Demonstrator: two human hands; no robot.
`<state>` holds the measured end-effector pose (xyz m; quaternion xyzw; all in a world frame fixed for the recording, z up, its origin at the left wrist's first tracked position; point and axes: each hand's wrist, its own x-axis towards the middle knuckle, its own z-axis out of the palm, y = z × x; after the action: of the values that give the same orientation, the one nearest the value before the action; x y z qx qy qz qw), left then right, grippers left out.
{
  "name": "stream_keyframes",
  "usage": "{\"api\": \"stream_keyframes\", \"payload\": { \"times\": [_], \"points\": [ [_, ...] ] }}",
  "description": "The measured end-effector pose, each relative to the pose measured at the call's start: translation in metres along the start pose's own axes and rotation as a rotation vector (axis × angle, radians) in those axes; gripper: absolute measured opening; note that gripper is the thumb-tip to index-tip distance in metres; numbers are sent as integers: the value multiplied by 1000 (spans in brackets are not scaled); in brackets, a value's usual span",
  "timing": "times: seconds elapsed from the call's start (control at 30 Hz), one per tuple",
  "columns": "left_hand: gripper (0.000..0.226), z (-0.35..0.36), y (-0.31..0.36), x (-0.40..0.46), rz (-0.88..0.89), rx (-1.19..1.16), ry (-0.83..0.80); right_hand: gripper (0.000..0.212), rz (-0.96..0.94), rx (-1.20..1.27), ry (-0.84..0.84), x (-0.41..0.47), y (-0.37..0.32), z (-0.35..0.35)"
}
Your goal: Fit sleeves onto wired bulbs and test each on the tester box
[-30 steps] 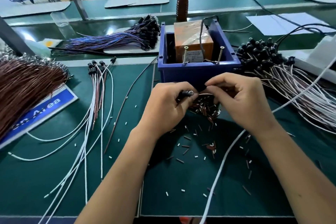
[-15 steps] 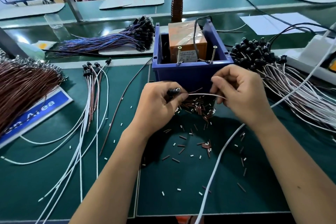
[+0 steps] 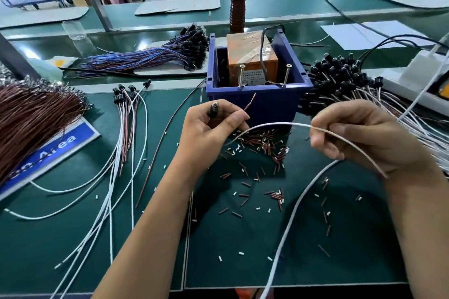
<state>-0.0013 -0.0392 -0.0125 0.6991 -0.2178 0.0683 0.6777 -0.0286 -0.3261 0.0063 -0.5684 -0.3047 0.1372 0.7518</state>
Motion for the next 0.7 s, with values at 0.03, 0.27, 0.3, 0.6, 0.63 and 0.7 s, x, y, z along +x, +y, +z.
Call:
{"api": "stream_keyframes", "payload": {
  "times": [0.03, 0.27, 0.3, 0.6, 0.63, 0.7],
  "points": [
    [13, 1, 2, 0, 3, -48, -9, 25, -28, 38, -7, 1, 1, 2],
    [16, 1, 13, 0, 10, -302, -139, 31, -22, 21, 196, 22, 9, 21],
    [17, 1, 14, 0, 8, -325, -164, 30, 7, -4, 196, 24, 12, 26],
    [22, 13, 18, -3, -118, -379, -230, 19, 299, -305, 19, 40, 36, 62],
    [24, 15, 17, -3, -134, -365, -209, 20, 316, -304, -11, 40, 36, 62],
    [23, 15, 15, -2, -192, -373, -211, 22, 346, -290, -54, 38, 32, 59]
  ]
}}
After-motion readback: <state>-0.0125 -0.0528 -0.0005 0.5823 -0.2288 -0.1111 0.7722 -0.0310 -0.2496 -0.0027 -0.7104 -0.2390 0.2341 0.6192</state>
